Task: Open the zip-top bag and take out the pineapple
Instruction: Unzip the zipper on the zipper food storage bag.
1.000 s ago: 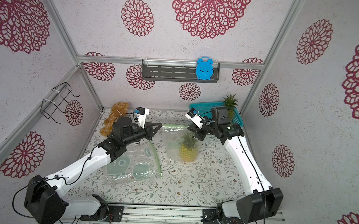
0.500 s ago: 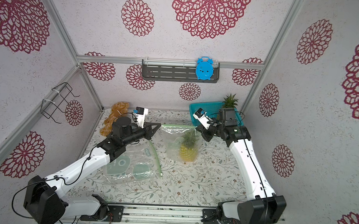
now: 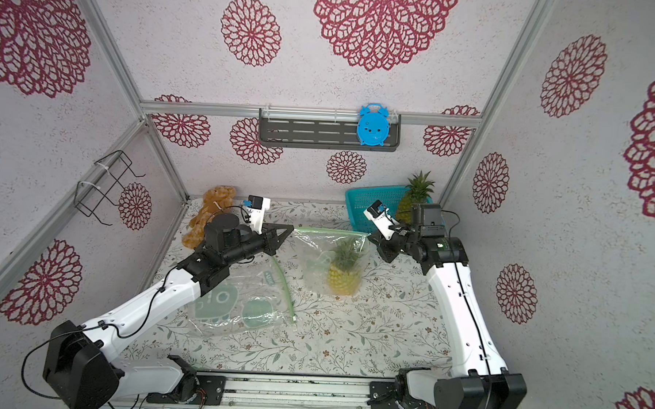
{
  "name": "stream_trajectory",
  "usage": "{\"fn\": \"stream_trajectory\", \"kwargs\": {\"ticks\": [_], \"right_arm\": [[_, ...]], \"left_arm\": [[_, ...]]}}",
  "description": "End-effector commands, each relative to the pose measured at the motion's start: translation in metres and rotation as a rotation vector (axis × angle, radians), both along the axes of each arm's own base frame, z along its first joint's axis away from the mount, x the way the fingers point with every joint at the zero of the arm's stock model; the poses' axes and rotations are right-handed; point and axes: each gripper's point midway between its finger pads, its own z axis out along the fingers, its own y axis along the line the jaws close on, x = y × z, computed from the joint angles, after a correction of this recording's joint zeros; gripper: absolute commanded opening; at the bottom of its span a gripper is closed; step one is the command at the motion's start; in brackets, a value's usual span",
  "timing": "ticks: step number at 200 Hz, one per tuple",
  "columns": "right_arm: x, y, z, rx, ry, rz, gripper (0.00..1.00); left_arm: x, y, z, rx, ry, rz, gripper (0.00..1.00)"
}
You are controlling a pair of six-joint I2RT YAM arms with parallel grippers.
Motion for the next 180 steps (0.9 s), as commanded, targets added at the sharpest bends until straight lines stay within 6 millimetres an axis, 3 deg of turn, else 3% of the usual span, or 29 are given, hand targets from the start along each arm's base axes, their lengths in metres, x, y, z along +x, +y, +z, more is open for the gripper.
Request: {"fn": "stream_trajectory", "kwargs": {"ticks": [1, 46, 97, 119, 144, 180], "right_arm": [[0.007, -0.054, 0.000, -0.105, -0.014, -0.227, 0.00], [0.004, -0.054, 0.004, -0.088, -0.023, -0.220, 0.00], [-0.020, -0.002, 0.029, 0.128, -0.054, 0.043, 0.00], [-0.029, 0.011, 0.038, 0.192, -0.055, 0.123, 0.00], [-0.034, 0.016, 0.043, 0.216, -0.060, 0.157, 0.00], [-0.033, 0.011, 0.032, 0.190, -0.028, 0.123, 0.00]], "left_arm": [[0.020, 0.043, 0.013, 0.012, -0.046, 0.179, 0.00], [0.019, 0.040, 0.013, 0.011, -0.044, 0.157, 0.00], [0.010, 0.008, 0.016, -0.014, -0.032, -0.032, 0.00], [0.007, -0.010, 0.016, -0.017, -0.022, -0.114, 0.00], [0.007, -0.024, 0.012, -0.002, -0.010, -0.160, 0.00], [0.006, -0.040, 0.005, 0.014, 0.016, -0.218, 0.00]]}}
